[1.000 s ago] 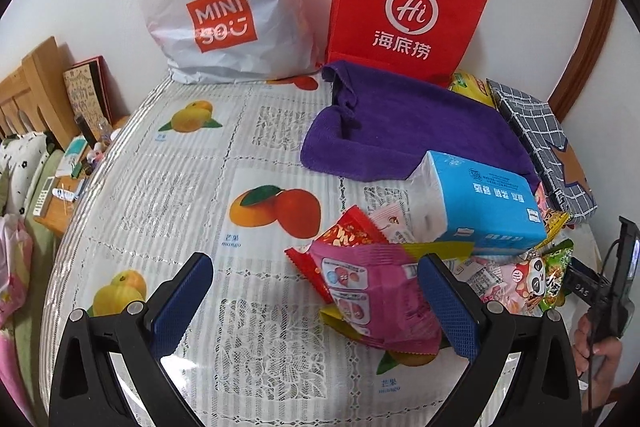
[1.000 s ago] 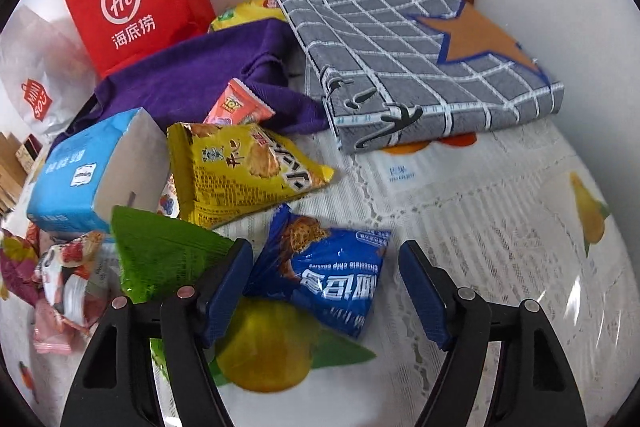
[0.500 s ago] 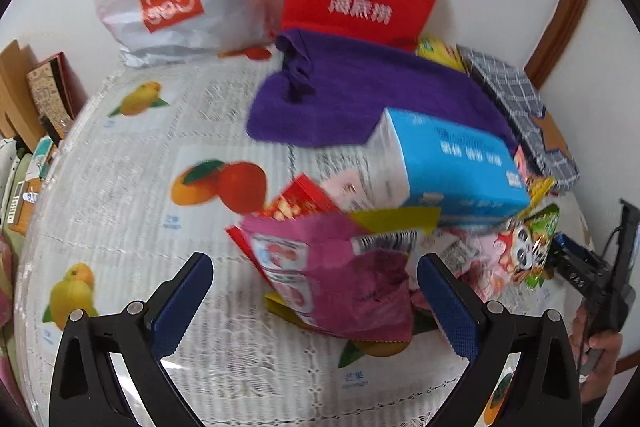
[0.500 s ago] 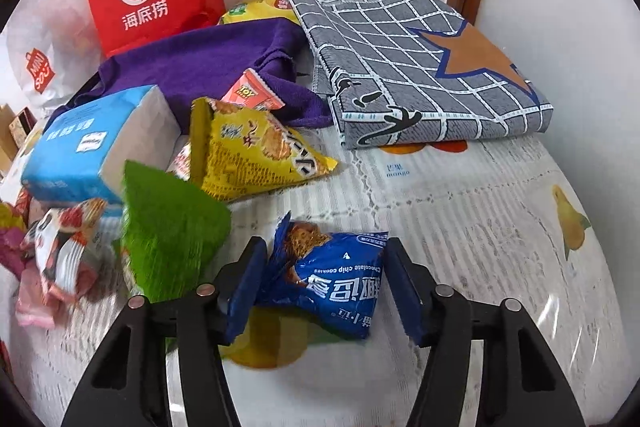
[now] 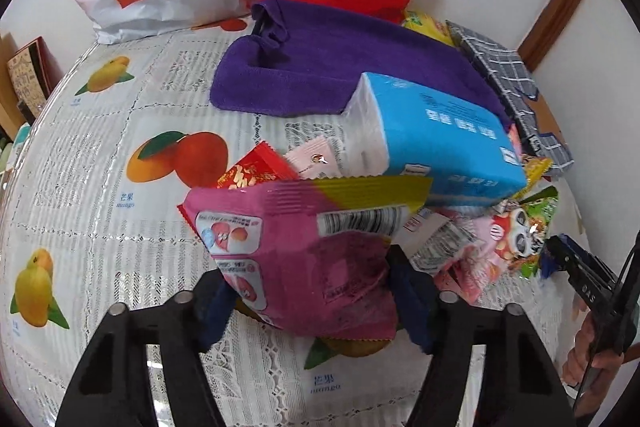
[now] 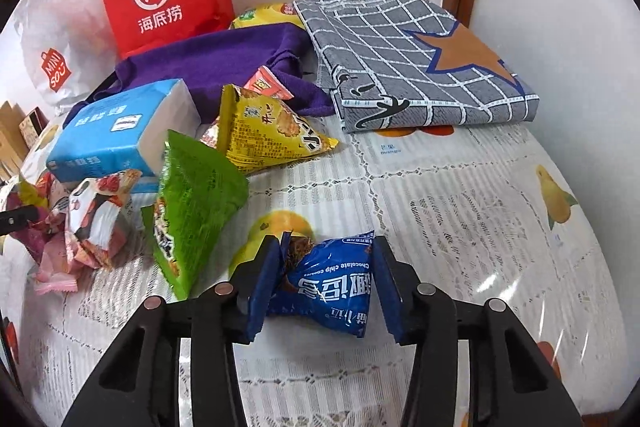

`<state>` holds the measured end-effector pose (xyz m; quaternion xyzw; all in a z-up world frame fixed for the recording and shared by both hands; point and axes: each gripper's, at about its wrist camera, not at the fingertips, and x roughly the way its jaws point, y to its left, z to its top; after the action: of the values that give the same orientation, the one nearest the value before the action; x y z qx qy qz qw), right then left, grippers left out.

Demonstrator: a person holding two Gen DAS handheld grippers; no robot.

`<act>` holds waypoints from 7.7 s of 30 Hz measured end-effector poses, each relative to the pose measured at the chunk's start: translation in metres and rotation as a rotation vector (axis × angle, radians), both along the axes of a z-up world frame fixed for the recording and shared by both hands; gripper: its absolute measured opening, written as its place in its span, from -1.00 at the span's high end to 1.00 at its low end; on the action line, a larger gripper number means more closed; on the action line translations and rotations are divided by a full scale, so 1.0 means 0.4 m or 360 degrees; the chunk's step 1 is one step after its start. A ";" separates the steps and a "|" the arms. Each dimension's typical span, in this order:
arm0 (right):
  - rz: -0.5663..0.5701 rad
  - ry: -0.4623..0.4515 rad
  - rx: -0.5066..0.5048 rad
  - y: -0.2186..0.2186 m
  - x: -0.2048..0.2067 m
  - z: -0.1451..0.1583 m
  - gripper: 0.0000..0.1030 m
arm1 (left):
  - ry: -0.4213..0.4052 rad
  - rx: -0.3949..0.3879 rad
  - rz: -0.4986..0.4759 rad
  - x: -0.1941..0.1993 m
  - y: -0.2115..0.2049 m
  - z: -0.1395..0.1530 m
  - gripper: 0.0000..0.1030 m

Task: Organize snacks
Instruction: 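Grasp the blue chip packet with the right tool while the left tool grasps the pink candy bag, then carry the blue packet with the right tool while the left carries the pink bag over the purple towel, then open the right tool onto the purple towel while the left tool releases the pink bag there, then withdraw both tools from the towel toward the remaining snacks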

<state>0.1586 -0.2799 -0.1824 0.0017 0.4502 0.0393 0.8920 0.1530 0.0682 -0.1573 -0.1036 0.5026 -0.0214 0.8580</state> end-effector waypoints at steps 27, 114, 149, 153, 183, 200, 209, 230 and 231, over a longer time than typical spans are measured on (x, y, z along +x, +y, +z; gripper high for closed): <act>0.0144 -0.0096 0.0122 0.056 -0.112 0.126 0.41 | -0.0198 -0.0069 -0.0009 -0.105 0.014 0.170 -0.24; 0.0461 -0.0121 0.0040 0.313 0.645 0.173 0.42 | -0.0016 -0.0008 -0.0093 0.594 0.033 0.121 -0.24; 0.0536 0.0054 -0.0005 0.344 0.688 0.091 0.42 | 0.0082 0.0022 -0.0137 0.624 0.002 0.066 -0.24; 0.0548 0.0064 -0.0015 0.347 0.689 0.086 0.42 | 0.0100 0.0025 -0.0147 0.625 0.001 0.059 -0.24; 0.0605 0.0077 -0.0029 0.390 0.661 0.122 -0.32 | 0.0227 0.0068 -0.0202 0.640 -0.042 0.024 -0.40; 0.0472 -0.0064 0.0010 0.391 0.598 0.255 -0.48 | 0.0003 0.0060 -0.0230 0.586 -0.035 0.145 -0.50; 0.0420 -0.0227 -0.0019 0.345 0.463 0.324 -0.49 | -0.0110 0.0034 -0.0170 0.540 0.009 0.226 -0.50; 0.0246 -0.0169 0.0064 0.187 0.197 0.319 -0.49 | -0.0225 0.0061 -0.0232 0.309 -0.013 0.345 -0.50; 0.0250 -0.0159 0.0074 0.184 0.189 0.315 -0.49 | -0.0222 0.0068 -0.0226 0.298 -0.010 0.342 -0.50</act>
<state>0.2342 -0.2063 -0.0565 -0.0150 0.4030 0.1197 0.9072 0.2721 0.0642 -0.0206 -0.0476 0.4481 -0.0788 0.8893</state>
